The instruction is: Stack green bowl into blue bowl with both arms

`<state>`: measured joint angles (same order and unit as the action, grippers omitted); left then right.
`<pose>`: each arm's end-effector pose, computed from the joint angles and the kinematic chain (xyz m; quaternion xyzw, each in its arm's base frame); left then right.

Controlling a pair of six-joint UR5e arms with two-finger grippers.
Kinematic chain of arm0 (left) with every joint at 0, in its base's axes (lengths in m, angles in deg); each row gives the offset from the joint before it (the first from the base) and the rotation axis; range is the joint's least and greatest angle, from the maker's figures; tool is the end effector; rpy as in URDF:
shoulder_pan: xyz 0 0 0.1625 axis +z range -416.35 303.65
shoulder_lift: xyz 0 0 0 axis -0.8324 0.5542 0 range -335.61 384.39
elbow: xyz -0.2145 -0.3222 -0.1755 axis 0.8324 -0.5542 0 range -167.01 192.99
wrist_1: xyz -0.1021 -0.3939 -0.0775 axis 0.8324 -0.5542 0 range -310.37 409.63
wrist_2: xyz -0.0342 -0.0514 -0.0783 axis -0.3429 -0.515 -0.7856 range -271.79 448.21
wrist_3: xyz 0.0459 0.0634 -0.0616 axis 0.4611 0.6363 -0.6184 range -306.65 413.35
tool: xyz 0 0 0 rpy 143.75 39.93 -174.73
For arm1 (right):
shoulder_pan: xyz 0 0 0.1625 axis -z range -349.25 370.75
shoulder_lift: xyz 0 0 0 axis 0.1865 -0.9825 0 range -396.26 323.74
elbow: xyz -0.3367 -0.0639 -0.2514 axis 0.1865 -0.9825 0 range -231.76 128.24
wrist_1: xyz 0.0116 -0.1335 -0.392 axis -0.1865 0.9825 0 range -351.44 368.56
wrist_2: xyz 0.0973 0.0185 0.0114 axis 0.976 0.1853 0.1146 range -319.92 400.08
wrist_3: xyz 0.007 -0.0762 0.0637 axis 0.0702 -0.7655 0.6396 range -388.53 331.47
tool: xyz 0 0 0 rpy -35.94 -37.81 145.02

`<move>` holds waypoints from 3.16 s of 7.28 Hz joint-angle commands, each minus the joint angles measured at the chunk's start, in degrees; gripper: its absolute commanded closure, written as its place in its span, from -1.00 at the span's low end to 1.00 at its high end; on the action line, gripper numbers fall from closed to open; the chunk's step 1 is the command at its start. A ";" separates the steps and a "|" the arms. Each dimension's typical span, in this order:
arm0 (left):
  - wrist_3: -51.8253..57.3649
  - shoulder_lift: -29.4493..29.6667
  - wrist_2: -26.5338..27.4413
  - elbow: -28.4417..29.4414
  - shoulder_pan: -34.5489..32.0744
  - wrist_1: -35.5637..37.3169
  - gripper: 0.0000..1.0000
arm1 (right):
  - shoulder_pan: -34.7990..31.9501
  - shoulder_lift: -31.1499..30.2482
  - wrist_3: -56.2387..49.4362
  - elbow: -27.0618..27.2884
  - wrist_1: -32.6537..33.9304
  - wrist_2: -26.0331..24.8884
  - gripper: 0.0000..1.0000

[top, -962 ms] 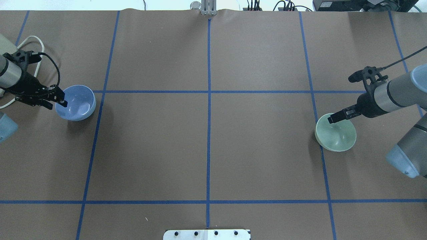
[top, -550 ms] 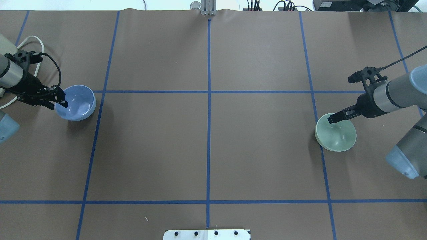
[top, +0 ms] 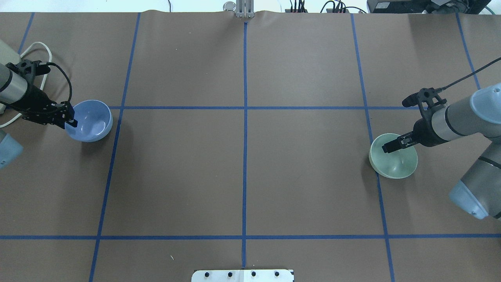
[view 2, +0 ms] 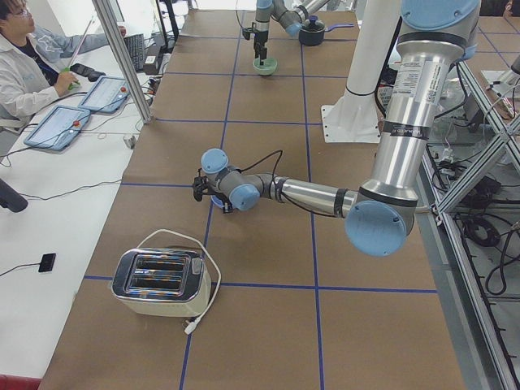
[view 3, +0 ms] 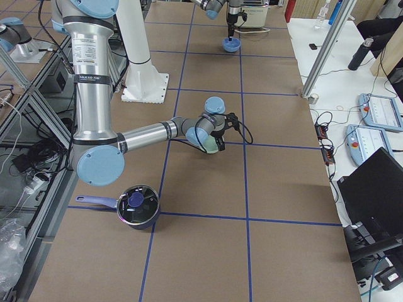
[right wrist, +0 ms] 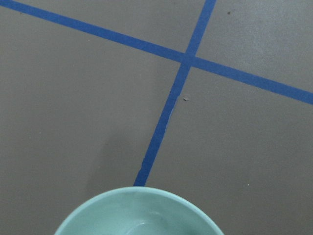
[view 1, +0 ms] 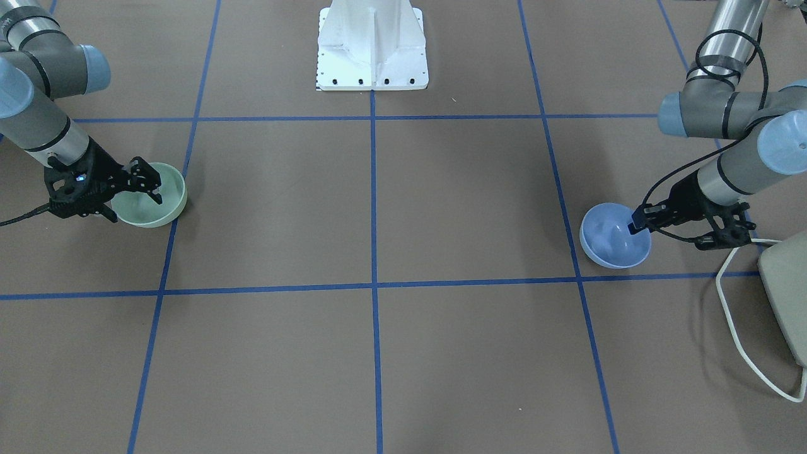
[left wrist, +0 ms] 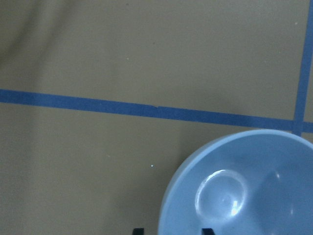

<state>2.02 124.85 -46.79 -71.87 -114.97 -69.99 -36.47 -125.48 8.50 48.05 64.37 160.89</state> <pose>0.2533 -0.5362 0.5446 -0.0331 0.4572 -0.0396 0.8878 -0.2944 -0.4393 0.5058 0.1241 -0.4240 -0.1458 0.8852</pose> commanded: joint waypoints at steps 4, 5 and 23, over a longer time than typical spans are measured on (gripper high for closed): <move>-0.09 0.27 0.00 -0.13 0.18 0.00 1.00 | 0.55 -0.52 -2.76 -4.79 -6.49 -0.31 -0.61; -1.57 0.53 -0.09 -0.91 0.18 0.00 1.00 | 0.46 -0.52 -2.76 -4.71 -6.59 -0.05 -0.37; -19.64 7.55 -0.44 -5.05 2.01 0.97 1.00 | -5.68 1.39 -3.11 -2.34 -2.49 10.40 0.73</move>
<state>-12.77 130.10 -47.29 -76.85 -114.19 -69.06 -40.74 -126.05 5.36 45.57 59.66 169.42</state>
